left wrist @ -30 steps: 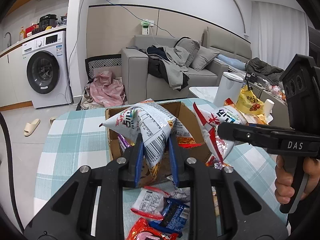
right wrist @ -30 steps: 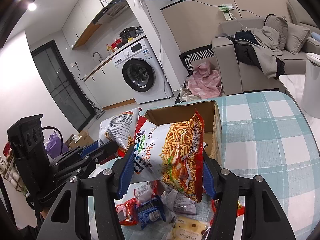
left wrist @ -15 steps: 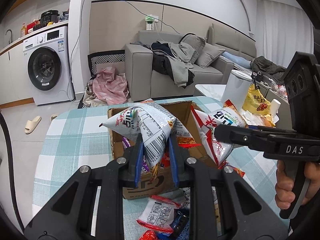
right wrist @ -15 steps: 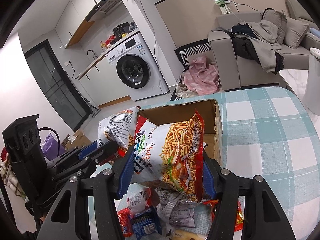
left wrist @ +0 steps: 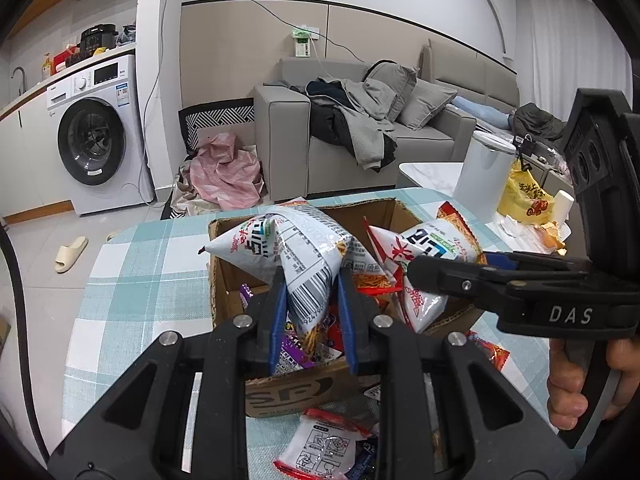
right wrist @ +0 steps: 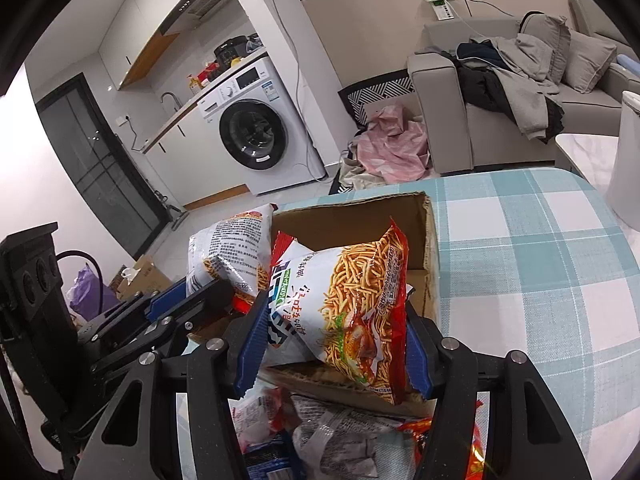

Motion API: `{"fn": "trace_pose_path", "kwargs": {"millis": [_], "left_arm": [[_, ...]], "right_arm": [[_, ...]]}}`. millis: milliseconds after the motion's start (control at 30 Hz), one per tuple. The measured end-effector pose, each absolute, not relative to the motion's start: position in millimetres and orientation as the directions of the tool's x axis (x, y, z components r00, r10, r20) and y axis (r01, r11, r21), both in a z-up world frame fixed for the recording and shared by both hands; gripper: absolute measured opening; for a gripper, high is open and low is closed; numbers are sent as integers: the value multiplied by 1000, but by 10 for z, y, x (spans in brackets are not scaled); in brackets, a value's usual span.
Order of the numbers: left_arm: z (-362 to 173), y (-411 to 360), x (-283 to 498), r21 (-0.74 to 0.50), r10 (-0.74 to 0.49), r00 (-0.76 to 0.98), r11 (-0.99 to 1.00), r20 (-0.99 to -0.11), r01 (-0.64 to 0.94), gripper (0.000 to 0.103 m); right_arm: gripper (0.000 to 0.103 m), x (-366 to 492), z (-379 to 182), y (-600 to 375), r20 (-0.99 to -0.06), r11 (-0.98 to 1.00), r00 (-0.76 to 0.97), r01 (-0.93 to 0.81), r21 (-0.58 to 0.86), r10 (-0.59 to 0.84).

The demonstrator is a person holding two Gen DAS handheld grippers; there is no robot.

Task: Organize snacks
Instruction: 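Open both grippers to drop the white bags into the box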

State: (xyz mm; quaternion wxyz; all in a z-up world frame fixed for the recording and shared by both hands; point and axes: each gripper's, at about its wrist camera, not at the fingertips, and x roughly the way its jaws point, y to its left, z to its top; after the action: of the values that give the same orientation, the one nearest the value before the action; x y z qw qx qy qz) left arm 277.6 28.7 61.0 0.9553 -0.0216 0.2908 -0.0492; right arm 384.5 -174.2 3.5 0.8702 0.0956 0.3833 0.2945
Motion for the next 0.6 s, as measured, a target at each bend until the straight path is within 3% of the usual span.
{"fn": "trace_pose_path", "kwargs": {"millis": [600], "left_arm": [[318,256,2983,-56,-93,794,996,-601,74,21]], "right_arm": [[61,3906,-22,-1725,-635,824,531,-427,372,562]]}}
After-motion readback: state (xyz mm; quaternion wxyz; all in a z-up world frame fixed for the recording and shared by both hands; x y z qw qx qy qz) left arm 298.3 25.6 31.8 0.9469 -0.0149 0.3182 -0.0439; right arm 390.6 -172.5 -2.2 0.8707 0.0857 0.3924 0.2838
